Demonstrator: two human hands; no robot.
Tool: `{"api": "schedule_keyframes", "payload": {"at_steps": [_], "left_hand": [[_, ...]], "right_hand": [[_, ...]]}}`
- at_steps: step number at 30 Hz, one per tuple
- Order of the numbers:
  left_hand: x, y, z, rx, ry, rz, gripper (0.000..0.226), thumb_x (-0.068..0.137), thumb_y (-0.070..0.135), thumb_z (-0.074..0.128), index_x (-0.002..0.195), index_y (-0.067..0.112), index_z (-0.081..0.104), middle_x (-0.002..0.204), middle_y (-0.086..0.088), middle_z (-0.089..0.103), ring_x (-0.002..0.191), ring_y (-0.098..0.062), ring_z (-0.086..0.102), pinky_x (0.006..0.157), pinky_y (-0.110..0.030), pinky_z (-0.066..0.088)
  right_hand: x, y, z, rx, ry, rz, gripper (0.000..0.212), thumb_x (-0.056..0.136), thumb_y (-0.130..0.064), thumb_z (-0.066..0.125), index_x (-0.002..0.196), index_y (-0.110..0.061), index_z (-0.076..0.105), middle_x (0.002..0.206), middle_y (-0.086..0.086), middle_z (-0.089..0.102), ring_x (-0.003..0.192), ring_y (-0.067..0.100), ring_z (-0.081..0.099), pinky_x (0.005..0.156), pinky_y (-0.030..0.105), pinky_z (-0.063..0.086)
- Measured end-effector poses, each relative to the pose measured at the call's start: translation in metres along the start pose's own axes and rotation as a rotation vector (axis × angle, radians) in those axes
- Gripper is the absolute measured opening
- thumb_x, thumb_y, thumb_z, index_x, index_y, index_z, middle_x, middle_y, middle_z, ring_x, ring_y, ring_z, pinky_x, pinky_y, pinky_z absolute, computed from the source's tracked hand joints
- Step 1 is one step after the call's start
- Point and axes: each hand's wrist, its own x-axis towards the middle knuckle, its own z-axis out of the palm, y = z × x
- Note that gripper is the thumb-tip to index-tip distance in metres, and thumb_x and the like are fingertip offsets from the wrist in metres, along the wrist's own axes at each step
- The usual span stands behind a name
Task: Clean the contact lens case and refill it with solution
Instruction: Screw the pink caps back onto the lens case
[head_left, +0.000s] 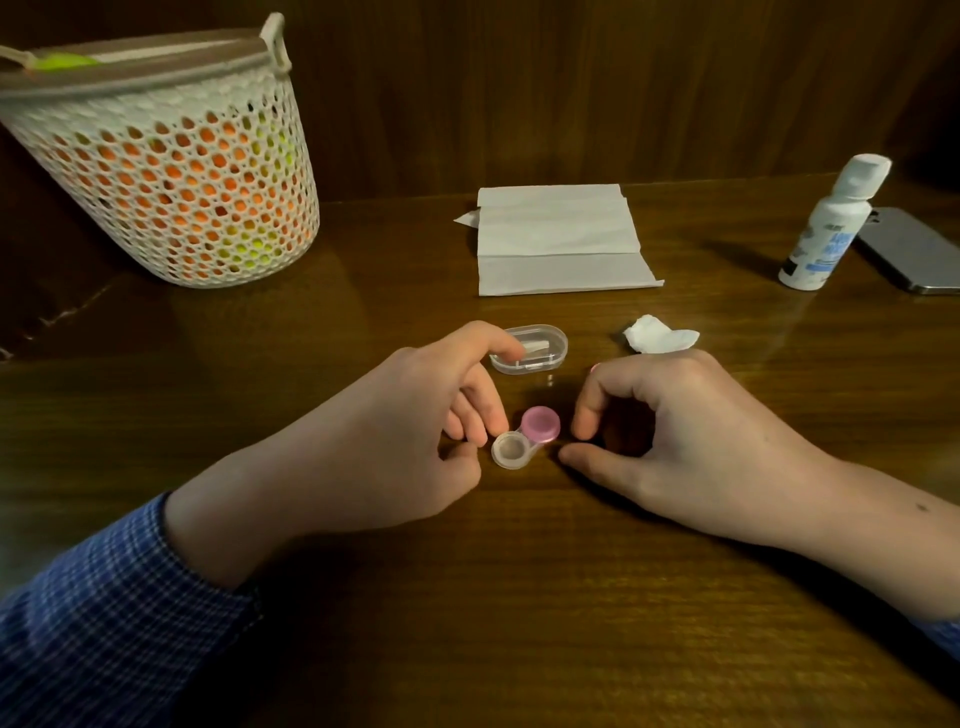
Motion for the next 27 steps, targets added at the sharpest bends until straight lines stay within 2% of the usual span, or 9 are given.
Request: {"api": "schedule_keyframes", "payload": {"at_steps": [6, 10, 13, 15, 20, 23, 27], "left_hand": [[0.001, 0.002, 0.006, 0.009, 0.061, 0.047, 0.07, 0.083, 0.011, 0.083, 0.141, 0.027, 0.049, 0.09, 0.019, 0.07, 0.089, 0.002, 0.07, 0.075, -0.013, 0.056], [0.001, 0.006, 0.011, 0.033, 0.134, 0.044, 0.059, 0.078, 0.028, 0.087, 0.129, 0.026, 0.058, 0.085, 0.016, 0.065, 0.083, -0.003, 0.066, 0.068, -0.015, 0.055], [0.001, 0.011, 0.016, 0.056, 0.185, 0.05, 0.051, 0.076, 0.036, 0.086, 0.12, 0.025, 0.064, 0.091, 0.017, 0.056, 0.081, -0.008, 0.06, 0.062, -0.015, 0.052], [0.002, 0.013, 0.017, 0.056, 0.189, 0.052, 0.052, 0.076, 0.038, 0.086, 0.122, 0.027, 0.063, 0.096, 0.019, 0.055, 0.08, -0.008, 0.059, 0.061, -0.013, 0.05], [0.002, 0.013, 0.017, 0.035, 0.152, 0.063, 0.054, 0.08, 0.032, 0.086, 0.128, 0.024, 0.062, 0.083, 0.011, 0.065, 0.072, -0.006, 0.061, 0.057, -0.008, 0.045], [0.002, 0.012, 0.016, 0.006, 0.133, 0.069, 0.055, 0.08, 0.025, 0.086, 0.13, 0.021, 0.062, 0.098, 0.014, 0.068, 0.075, -0.01, 0.064, 0.059, -0.009, 0.047], [0.002, 0.011, 0.017, -0.01, 0.131, 0.068, 0.053, 0.081, 0.023, 0.085, 0.129, 0.022, 0.061, 0.099, 0.019, 0.067, 0.078, -0.01, 0.064, 0.059, -0.01, 0.048]], "right_hand": [[0.0, -0.001, -0.001, 0.07, -0.051, -0.001, 0.017, 0.079, -0.031, 0.083, 0.09, -0.034, 0.07, 0.082, -0.017, 0.069, 0.076, -0.002, 0.065, 0.056, 0.01, 0.047], [-0.001, -0.005, -0.002, 0.125, -0.085, -0.024, 0.031, 0.072, -0.051, 0.077, 0.098, -0.036, 0.068, 0.09, -0.017, 0.07, 0.085, 0.002, 0.068, 0.067, 0.022, 0.057], [-0.001, -0.006, -0.001, 0.109, -0.088, -0.028, 0.039, 0.069, -0.053, 0.081, 0.102, -0.037, 0.067, 0.092, -0.018, 0.07, 0.089, 0.001, 0.067, 0.071, 0.024, 0.057], [0.0, -0.005, 0.0, 0.089, -0.075, -0.03, 0.041, 0.069, -0.052, 0.084, 0.102, -0.037, 0.065, 0.091, -0.019, 0.069, 0.089, 0.0, 0.066, 0.07, 0.023, 0.057], [0.002, -0.003, 0.003, 0.058, -0.043, -0.037, 0.037, 0.07, -0.054, 0.078, 0.1, -0.037, 0.064, 0.088, -0.018, 0.067, 0.085, 0.002, 0.064, 0.067, 0.023, 0.055], [0.003, 0.0, 0.003, 0.084, -0.038, -0.039, 0.03, 0.075, -0.044, 0.081, 0.099, -0.036, 0.065, 0.087, -0.018, 0.068, 0.085, 0.002, 0.065, 0.065, 0.02, 0.055], [0.003, 0.004, 0.003, 0.102, -0.027, -0.055, 0.026, 0.08, -0.032, 0.083, 0.1, -0.033, 0.066, 0.085, -0.017, 0.069, 0.087, 0.0, 0.066, 0.063, 0.012, 0.051]]}}
